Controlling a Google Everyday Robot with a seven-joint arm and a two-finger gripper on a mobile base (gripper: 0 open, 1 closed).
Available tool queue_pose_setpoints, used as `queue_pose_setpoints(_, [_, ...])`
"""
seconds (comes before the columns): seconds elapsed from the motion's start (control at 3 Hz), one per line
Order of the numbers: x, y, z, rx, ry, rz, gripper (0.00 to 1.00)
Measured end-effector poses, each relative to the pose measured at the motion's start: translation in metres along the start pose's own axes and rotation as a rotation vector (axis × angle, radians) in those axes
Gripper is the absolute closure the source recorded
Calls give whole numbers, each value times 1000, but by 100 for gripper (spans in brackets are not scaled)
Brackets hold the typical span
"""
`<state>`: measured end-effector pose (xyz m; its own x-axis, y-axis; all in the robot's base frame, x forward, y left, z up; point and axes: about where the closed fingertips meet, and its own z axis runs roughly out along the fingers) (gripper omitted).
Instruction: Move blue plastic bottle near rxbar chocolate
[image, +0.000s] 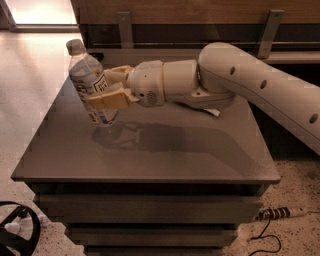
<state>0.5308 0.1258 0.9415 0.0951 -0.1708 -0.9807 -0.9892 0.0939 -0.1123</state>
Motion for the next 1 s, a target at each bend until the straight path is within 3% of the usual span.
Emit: queue_pose_setpoints(1.0, [-30,-139,8,155,38,-70,100])
